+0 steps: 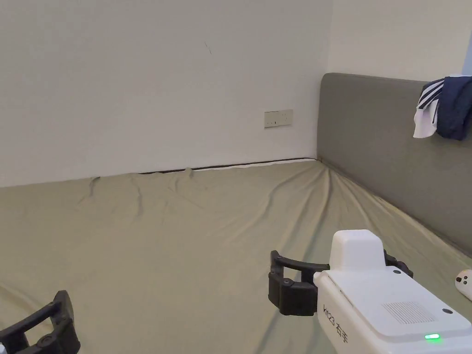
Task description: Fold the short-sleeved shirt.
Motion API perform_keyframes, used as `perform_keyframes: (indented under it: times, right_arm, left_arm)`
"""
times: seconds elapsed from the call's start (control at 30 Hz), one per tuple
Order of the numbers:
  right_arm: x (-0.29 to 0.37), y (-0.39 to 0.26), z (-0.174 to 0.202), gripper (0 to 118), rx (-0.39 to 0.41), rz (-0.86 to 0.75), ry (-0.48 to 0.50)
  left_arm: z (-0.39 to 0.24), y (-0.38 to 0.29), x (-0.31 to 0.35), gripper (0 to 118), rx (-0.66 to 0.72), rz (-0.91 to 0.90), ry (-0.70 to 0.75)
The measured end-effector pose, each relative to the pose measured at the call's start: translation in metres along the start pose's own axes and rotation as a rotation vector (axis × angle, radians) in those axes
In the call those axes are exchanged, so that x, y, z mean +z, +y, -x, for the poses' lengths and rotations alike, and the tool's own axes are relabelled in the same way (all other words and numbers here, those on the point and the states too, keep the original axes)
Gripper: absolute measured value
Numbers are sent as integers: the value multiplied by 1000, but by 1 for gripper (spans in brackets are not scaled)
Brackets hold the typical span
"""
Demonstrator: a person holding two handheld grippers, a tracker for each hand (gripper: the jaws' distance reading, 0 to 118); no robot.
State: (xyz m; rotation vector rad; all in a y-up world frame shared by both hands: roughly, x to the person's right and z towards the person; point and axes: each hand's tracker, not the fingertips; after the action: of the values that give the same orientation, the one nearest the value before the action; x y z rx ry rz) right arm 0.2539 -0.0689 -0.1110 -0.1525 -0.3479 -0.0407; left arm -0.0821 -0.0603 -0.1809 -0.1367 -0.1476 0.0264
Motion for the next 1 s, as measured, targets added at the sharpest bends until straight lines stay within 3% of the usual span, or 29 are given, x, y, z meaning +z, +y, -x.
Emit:
perform_keyframes:
  times: [0.37,0.5,0.63,0.77,0.87,1.0]
  right_arm:
    - [1,6,8,118,18,-36,32]
    - [1,4,9,118,6,-26,61]
    - [1,2,11,118,12,-34,54]
    - [0,2,13,118,-16,-23,64]
    - [2,3,14,118,-16,-30,66]
    - [2,4,15,118,-17,-31,69]
  left_arm:
    - [7,0,-11,118,41,34,62]
    - [20,7,-20,118,220,71,-45]
    - [12,12,-18,118,63,-27,-71]
    - [10,22,-23,118,203,33,-192]
    - [4,27,-30,118,193,110,-99]
    - [-14,28,-35,118,18,129,88]
